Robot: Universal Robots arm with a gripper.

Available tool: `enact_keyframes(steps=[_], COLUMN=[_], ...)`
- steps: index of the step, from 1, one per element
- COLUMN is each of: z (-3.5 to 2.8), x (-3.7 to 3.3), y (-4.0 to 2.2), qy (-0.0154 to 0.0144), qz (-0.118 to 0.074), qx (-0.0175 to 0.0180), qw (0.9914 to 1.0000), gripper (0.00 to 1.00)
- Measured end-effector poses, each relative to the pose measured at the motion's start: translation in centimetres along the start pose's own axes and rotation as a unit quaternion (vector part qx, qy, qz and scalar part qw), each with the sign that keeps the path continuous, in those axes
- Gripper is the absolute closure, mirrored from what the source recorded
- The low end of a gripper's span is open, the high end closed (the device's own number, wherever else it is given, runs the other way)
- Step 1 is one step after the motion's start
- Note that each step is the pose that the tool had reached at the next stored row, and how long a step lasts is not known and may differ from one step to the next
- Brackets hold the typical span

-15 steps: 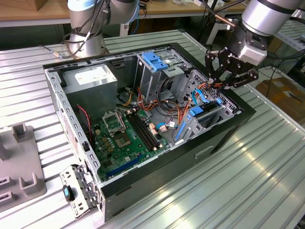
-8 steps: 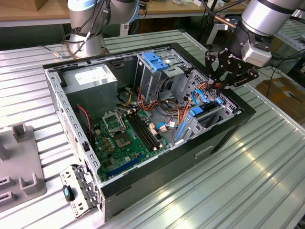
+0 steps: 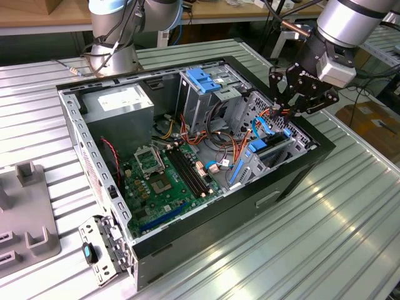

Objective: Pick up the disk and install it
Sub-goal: 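Insert the second disk wire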

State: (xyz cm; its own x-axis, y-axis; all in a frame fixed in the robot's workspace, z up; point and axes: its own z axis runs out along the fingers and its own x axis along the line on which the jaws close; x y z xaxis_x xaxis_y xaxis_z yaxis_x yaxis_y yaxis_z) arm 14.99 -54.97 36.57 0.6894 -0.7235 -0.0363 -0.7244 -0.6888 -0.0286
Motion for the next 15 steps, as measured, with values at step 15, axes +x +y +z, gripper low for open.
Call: enact_keyframes(steps=[15], z=[-0.07], x=[2.05], y=[-0.49], qy=[-0.0023], qz=[-0.012], qx=[-0.0026], qw=[0.99992], gripper=[0.69])
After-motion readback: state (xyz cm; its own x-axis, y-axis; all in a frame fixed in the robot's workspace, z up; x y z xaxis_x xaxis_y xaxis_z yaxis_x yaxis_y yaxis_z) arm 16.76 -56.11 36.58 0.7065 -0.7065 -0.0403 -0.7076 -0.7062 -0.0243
